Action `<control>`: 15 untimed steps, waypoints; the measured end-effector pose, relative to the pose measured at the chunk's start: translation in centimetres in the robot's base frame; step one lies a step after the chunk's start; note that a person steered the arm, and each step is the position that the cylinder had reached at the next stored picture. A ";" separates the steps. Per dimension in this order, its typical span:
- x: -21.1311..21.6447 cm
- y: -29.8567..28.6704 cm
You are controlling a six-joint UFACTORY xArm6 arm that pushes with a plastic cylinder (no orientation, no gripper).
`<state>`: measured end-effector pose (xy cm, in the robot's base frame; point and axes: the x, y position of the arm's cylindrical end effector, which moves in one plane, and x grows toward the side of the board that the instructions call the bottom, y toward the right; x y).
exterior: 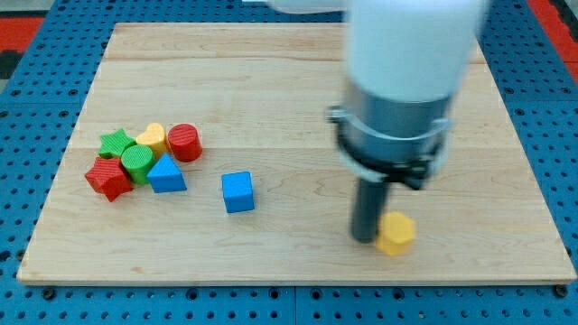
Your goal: Move the red star along with blue blocks above the yellow hexagon
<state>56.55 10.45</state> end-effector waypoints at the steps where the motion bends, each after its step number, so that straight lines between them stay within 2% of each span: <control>1: 0.3 1.0; 4: 1.2 -30.0; 5: -3.5 -37.4; 6: -8.2 -39.4; 7: -8.2 -35.5; 9: -8.2 -23.0; 10: -7.7 -20.3; 12: -9.5 -32.3; 13: -6.7 -32.4; 14: -4.9 -30.0; 15: -4.9 -22.7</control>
<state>51.64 -12.22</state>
